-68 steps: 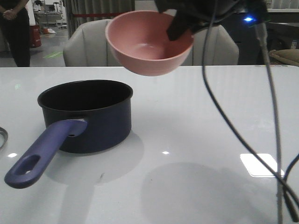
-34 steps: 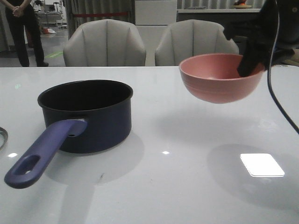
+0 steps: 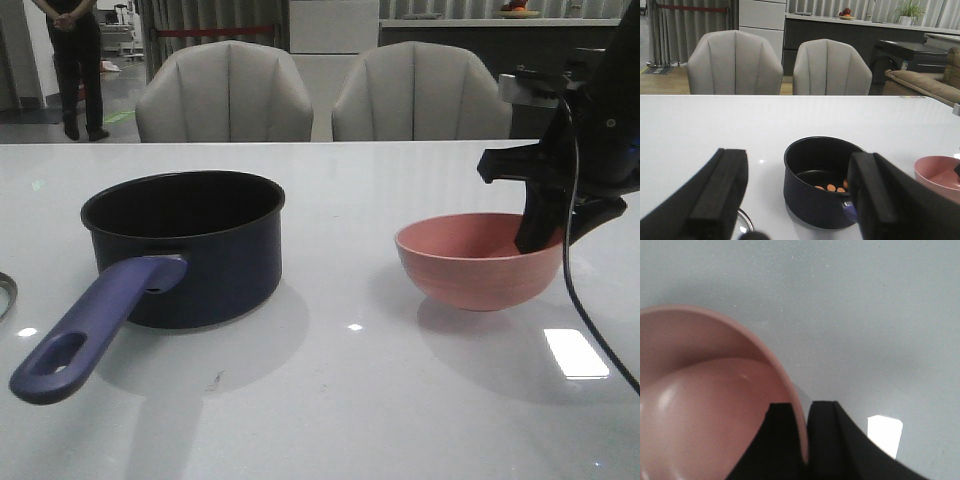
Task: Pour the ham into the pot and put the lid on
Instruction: 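Carry the empty bowl back and lower it onto the table, then open the right gripper and withdraw it from the bowl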
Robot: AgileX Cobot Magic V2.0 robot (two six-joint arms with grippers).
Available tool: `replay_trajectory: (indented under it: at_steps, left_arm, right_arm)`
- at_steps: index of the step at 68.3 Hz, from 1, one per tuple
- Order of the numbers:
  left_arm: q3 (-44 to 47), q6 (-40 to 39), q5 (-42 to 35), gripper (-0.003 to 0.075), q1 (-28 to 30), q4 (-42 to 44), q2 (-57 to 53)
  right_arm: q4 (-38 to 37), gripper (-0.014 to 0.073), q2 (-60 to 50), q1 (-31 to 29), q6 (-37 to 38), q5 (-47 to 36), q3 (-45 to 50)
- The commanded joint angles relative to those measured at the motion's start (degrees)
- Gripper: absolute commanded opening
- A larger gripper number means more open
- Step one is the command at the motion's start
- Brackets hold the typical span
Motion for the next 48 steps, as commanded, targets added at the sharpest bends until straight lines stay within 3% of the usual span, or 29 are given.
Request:
replay_trajectory:
  at_steps: [1, 23, 39, 48]
  left_arm:
    - [-1.4, -0.1, -4.3, 0.0477, -0.6, -0.6, 0.8]
    - [-1.4, -0.1, -4.3, 0.0476, -0.6, -0.6, 0.8]
    - [-1.4, -0.1, -4.3, 0.0476, -0.6, -0.6, 0.8]
    - [-1.4, -0.1, -4.3, 0.0476, -0.6, -0.6, 0.8]
  right_arm:
    - [0.3, 0.0206, -2.0, -0.3, 0.0, -2.6, -1.4]
    - [-0.9, 0.0454, -2.5, -0.3, -0.1, -2.1, -2.9]
    - [-4.9, 0.0463, -12.9, -0.3, -0.5, -1.8, -2.1]
    - [-5.2, 0.0463, -22.5, 0.1, -0.5, -6.0, 1.7]
